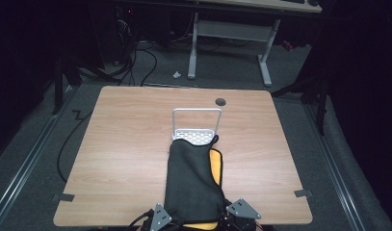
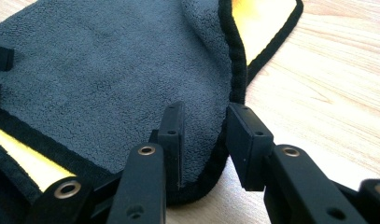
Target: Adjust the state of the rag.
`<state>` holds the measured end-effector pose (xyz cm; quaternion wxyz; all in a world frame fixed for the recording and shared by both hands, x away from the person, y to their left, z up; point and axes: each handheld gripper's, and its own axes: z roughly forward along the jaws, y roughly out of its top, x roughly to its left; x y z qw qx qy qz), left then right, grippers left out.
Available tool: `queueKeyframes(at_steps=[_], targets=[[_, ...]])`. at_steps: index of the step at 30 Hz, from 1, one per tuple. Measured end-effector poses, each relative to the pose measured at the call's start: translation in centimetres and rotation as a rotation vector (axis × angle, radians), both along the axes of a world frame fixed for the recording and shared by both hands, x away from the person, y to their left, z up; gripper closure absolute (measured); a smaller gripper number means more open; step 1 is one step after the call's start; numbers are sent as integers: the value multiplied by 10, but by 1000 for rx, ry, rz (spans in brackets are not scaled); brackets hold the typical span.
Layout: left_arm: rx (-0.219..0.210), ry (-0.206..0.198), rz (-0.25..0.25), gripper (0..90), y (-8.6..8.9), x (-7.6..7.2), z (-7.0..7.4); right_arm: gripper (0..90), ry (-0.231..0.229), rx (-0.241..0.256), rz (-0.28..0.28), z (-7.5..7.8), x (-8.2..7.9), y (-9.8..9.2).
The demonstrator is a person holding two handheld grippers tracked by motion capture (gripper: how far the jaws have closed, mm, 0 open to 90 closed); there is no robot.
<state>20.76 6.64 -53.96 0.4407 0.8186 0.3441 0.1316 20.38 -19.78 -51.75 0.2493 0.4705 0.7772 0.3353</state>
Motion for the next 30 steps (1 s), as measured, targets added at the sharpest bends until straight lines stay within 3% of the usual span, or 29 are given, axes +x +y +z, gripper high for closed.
queueKeyframes(at_steps=[3,5,7,9,15,18,22,26,30], targets=[[-20,7,14,847,5,2,-1,682,1,2,1,0,0,0],[-11,-11,18,882,4,0,-1,684,-3,1,3,0,0,0],[-14,-11,20,892,4,-1,-1,684,-5,3,-2,1,0,-1],[-48,-12,31,893,8,-2,3,684,-8,5,-5,1,0,-2],[-106,-60,52,890,25,-11,17,683,-9,25,-4,3,-1,-2],[-139,-53,59,889,31,-13,17,677,-5,33,10,4,2,3],[-117,-61,52,889,30,-11,15,644,35,52,24,2,4,8],[-126,-53,58,889,31,-8,15,621,24,42,35,5,-17,5],[-133,-49,73,889,31,-5,14,626,81,85,79,-1,-34,9]])
